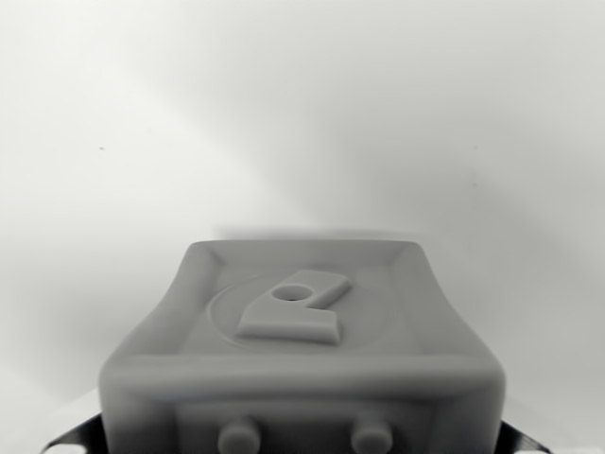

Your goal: Destack cube

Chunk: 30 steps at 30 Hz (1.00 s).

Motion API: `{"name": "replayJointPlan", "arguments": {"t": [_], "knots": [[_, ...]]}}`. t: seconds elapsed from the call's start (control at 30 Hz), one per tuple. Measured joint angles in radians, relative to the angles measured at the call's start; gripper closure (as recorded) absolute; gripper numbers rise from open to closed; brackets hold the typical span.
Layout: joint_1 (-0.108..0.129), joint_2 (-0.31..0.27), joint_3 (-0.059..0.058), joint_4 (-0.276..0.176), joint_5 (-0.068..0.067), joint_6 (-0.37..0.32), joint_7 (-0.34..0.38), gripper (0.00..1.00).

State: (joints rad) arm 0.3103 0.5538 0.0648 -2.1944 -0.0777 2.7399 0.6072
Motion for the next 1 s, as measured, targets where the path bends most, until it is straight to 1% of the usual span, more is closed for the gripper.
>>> {"name": "replayJointPlan", "arguments": {"t": [0.2, 0.5, 0.53, 1.0], "knots": [[0.005, 0.019, -0.005, 0.006, 0.000, 0.014, 0.000, 1.00], [0.007, 0.033, -0.008, 0.011, 0.000, 0.024, 0.000, 1.00], [0.008, 0.033, -0.008, 0.011, 0.000, 0.024, 0.000, 0.00], [0.008, 0.033, -0.009, 0.011, 0.000, 0.024, 0.000, 0.00]]}}
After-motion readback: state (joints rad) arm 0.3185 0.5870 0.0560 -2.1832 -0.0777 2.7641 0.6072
